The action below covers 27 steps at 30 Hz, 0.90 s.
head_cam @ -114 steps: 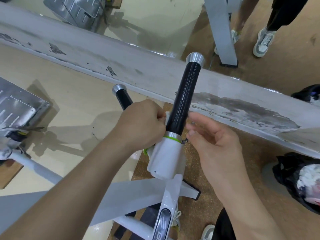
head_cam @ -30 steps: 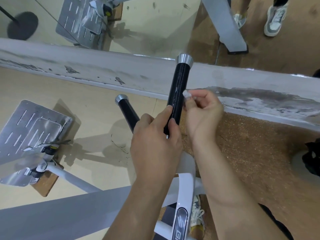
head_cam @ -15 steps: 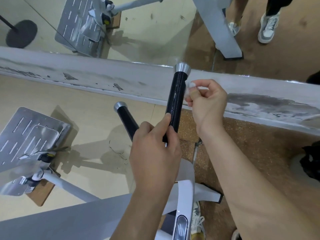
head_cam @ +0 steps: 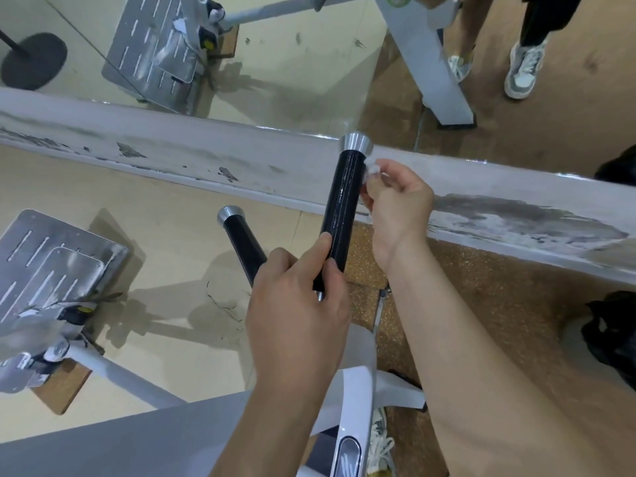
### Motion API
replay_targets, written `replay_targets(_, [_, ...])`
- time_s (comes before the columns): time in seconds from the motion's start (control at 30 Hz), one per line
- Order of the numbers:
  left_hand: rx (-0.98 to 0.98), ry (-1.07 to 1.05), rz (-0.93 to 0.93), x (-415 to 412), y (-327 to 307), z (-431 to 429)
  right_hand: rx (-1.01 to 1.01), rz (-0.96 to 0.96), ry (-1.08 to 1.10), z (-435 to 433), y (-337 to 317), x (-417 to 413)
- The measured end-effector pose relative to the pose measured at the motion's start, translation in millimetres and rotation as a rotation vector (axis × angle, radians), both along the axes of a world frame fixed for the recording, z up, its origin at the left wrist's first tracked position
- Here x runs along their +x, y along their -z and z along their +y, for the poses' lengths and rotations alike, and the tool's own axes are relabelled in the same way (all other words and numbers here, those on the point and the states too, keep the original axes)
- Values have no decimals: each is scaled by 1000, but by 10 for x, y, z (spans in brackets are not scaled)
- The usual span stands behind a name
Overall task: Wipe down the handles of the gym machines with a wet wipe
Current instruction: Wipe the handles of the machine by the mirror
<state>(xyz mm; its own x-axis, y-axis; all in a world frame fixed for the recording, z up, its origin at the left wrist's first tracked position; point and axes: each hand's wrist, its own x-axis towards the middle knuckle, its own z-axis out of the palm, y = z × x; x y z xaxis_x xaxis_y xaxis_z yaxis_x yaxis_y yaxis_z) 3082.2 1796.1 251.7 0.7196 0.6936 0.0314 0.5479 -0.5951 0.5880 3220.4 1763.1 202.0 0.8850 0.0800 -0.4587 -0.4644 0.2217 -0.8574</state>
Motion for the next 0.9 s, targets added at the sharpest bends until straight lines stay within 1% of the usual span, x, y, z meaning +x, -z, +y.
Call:
replay_targets(0.07, [-5, -6, -15, 1, -3, -1, -48, -53, -60, -55, -12, -30])
replay_targets(0.17, [-3, 0, -12, 6, 11, -8, -56, -94, 42, -43, -10, 101])
replay_targets(0.2, [-1, 2, -17, 9, 7, -8, -88, -128, 55, -19, 2, 145])
replay_targets(0.27, [4, 3, -28, 1, -1, -8, -257, -214, -51, 35, 67, 153])
replay_targets(0.3, [12, 5, -30, 1, -2, -9, -322, -238, -113, 60, 97, 118])
replay_targets(0.33, [19, 10, -26, 3, 2, -13, -354, -236, -119, 71, 125, 89])
replay_targets(0.37, [19, 14, -18, 4, 5, -16, -330, -198, -74, 70, 139, 87])
replay_targets(0.43, [0, 4, -10, 1, -15, -10, -148, -101, 79, 62, 75, 141])
replay_targets(0.47, [-2, 1, -9, 2, -23, -9, -93, -100, 111, 52, 19, 171])
replay_targets(0.5, [0, 2, -5, 3, -18, -14, -127, -143, 92, 38, -3, 203])
replay_targets(0.6, [-15, 2, -13, -2, -26, -12, -378, -373, -89, 0, -34, 236])
replay_targets(0.67, [-16, 6, -30, 1, -21, -11, -428, -409, -140, 6, -31, 279])
replay_targets(0.73, [-14, 16, -26, 4, -34, -12, -384, -335, -133, 30, -35, 360])
replay_targets(0.8, [-15, 19, -23, -10, -34, -9, -284, -150, -197, 53, -18, 439])
replay_targets(0.87, [-31, 25, -27, -13, -36, -9, -131, 42, -292, 31, 3, 514])
replay_targets(0.9, [-36, 29, -29, -17, -31, -6, -64, 93, -343, 8, 12, 553])
